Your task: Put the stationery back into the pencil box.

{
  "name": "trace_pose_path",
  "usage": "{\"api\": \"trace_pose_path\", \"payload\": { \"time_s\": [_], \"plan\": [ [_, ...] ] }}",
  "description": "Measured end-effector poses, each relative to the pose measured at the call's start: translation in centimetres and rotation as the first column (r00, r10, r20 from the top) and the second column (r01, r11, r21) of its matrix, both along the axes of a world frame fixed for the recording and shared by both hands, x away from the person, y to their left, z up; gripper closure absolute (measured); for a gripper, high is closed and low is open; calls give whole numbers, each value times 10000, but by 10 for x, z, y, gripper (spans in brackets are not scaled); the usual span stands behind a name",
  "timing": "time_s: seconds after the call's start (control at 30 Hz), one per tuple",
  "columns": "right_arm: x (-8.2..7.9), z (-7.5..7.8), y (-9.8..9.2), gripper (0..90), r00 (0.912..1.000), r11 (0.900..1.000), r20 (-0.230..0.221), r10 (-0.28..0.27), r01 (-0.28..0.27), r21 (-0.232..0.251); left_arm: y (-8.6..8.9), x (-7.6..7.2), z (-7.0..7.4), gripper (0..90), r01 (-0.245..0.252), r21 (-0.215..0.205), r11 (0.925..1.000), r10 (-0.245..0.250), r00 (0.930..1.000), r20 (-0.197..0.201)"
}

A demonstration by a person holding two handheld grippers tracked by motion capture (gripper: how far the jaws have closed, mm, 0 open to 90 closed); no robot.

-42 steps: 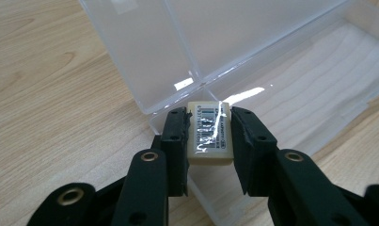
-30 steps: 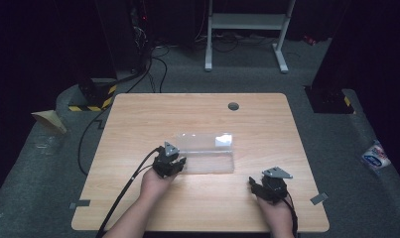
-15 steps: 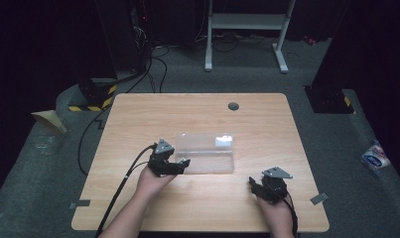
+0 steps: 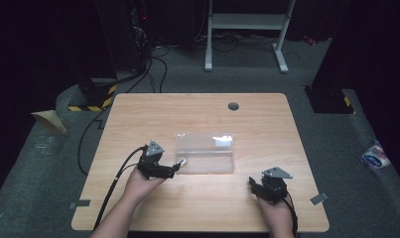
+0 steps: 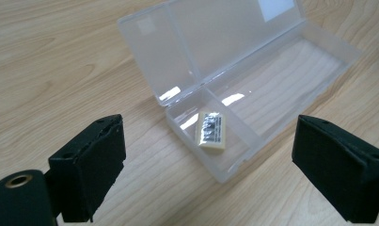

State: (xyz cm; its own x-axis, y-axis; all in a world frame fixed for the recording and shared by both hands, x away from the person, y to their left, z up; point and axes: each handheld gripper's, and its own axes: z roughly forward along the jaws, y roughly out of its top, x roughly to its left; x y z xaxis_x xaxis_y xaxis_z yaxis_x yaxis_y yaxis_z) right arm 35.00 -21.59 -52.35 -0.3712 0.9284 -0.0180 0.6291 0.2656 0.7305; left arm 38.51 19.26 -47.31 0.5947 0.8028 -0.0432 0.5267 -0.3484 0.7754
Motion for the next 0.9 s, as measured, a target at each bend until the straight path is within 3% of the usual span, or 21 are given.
{"api": "trace_pose_path", "payload": {
  "time_s": [0.33, 0.67, 0.77, 0.9],
  "plan": [
    [0, 0, 0, 363, 10000, 10000, 3, 0, 0, 7, 36, -18, -2, 106, -481, -12, 9988, 481, 9988, 99],
    [0, 0, 0, 363, 10000, 10000, -12, -18, 18, 7, 73, -36, -16, 115, -921, 289, 9953, 923, 9957, -45],
    [0, 0, 0, 363, 10000, 10000, 7, 0, 0, 1, 80, -39, -24, 140, -994, 273, 9947, 1003, 9945, -303],
    [0, 0, 0, 363, 10000, 10000, 8, -3, 3, -2, 86, -44, -37, 141, -1072, 794, 9911, 1109, 9929, -440]
  ]
}}
